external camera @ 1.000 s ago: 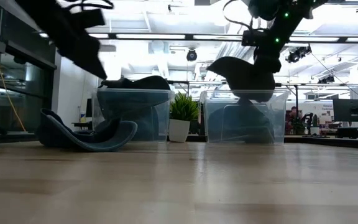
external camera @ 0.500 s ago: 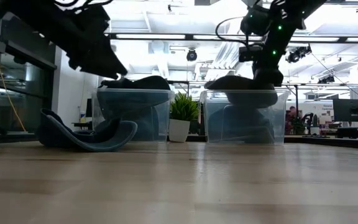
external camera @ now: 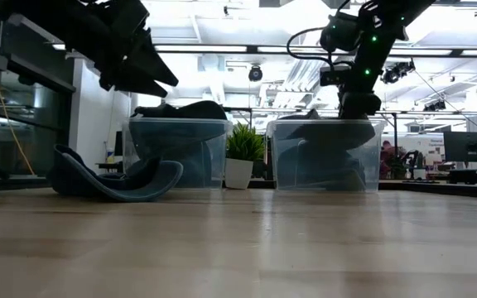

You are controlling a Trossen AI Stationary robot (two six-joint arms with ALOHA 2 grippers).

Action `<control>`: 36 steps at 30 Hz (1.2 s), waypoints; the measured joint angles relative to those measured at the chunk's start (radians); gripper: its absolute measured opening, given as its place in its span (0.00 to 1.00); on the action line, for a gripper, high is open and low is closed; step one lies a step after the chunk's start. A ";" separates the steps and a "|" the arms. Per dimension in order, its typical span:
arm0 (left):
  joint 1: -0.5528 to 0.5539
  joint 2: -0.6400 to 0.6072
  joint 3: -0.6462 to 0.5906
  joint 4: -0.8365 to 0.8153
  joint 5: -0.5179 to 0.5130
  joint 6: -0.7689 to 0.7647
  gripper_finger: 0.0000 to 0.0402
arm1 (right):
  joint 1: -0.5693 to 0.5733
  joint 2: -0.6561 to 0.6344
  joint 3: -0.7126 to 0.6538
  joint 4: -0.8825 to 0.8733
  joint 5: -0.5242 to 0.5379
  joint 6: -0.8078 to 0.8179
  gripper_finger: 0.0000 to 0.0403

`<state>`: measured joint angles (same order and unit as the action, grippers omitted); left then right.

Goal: Pick & Place hat
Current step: Put the gray cap into the right transparent bin, then put the blue cap into the left transparent bin

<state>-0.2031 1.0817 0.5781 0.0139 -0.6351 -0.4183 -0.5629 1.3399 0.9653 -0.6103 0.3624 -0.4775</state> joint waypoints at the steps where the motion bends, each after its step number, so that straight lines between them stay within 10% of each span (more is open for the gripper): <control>1: 0.000 0.000 0.000 0.000 0.000 0.000 0.67 | 0.000 0.000 0.000 -0.001 -0.007 0.008 0.28; 36: 0.000 0.001 0.001 -0.002 0.048 -0.011 0.67 | 0.003 -0.203 0.003 -0.089 -0.106 0.139 0.49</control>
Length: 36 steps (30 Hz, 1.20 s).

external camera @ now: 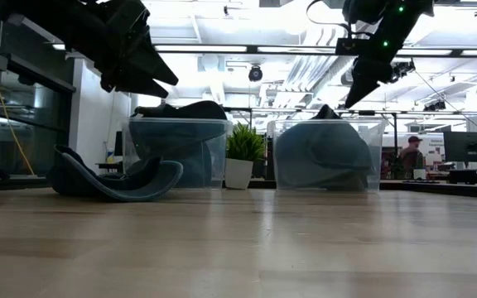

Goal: Pick & Place hat
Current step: Put the blue cap into the left transparent bin

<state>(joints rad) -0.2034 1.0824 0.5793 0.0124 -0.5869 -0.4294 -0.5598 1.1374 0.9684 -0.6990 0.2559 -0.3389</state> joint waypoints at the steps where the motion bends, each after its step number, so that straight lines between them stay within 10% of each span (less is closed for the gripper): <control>1: 0.000 0.000 0.000 0.000 0.002 0.000 0.67 | 0.000 0.000 0.000 0.000 -0.004 0.000 0.49; 22: 0.000 0.000 0.000 -0.012 0.001 -0.011 0.67 | 0.000 -0.076 -0.001 -0.048 0.052 -0.024 0.50; 36: 0.000 0.000 0.000 -0.109 -0.062 -0.048 0.67 | 0.064 -0.265 -0.001 -0.202 -0.237 0.162 0.50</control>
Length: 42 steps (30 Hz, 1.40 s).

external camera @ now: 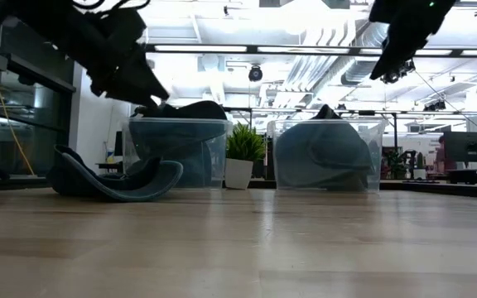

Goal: Pick & Place hat
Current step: Put the blue cap into the left transparent bin

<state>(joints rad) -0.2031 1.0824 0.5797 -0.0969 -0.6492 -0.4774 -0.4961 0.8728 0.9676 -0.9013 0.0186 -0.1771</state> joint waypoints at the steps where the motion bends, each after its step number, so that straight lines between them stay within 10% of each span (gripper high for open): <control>1: 0.000 0.000 0.000 -0.020 -0.008 -0.010 0.67 | 0.019 -0.007 0.000 -0.011 -0.010 0.019 0.50; 18: -0.002 -0.159 0.001 -0.504 -0.088 -0.496 0.67 | 0.459 0.067 0.000 0.105 0.049 0.259 0.50; 31: 0.000 -0.184 0.001 -0.794 0.144 -0.902 0.67 | 0.631 0.321 0.000 0.233 0.093 0.328 0.50; 42: 0.000 -0.182 0.063 -0.884 0.258 -0.333 0.67 | 0.702 0.462 0.000 0.225 0.103 0.254 0.50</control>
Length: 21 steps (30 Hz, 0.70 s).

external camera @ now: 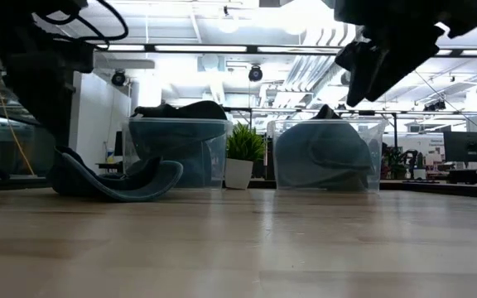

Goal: Pick & Place hat
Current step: Put the blue cap into the left transparent bin

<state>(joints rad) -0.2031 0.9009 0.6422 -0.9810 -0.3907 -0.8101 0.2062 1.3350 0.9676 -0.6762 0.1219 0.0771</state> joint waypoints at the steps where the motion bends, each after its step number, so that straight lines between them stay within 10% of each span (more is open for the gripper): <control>1: 0.000 0.005 0.000 0.004 0.023 0.072 0.67 | 0.001 0.004 0.000 0.000 0.000 -0.009 0.50; 8: 0.000 0.083 0.000 0.067 0.152 0.360 0.67 | 0.000 0.005 0.000 0.010 0.031 -0.022 0.50; 21: 0.000 0.250 0.080 0.063 0.135 0.349 0.67 | 0.000 0.004 0.000 0.002 0.022 -0.026 0.50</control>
<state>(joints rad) -0.2031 1.1511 0.7222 -0.9184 -0.2562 -0.4614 0.2062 1.3392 0.9676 -0.6742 0.1436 0.0514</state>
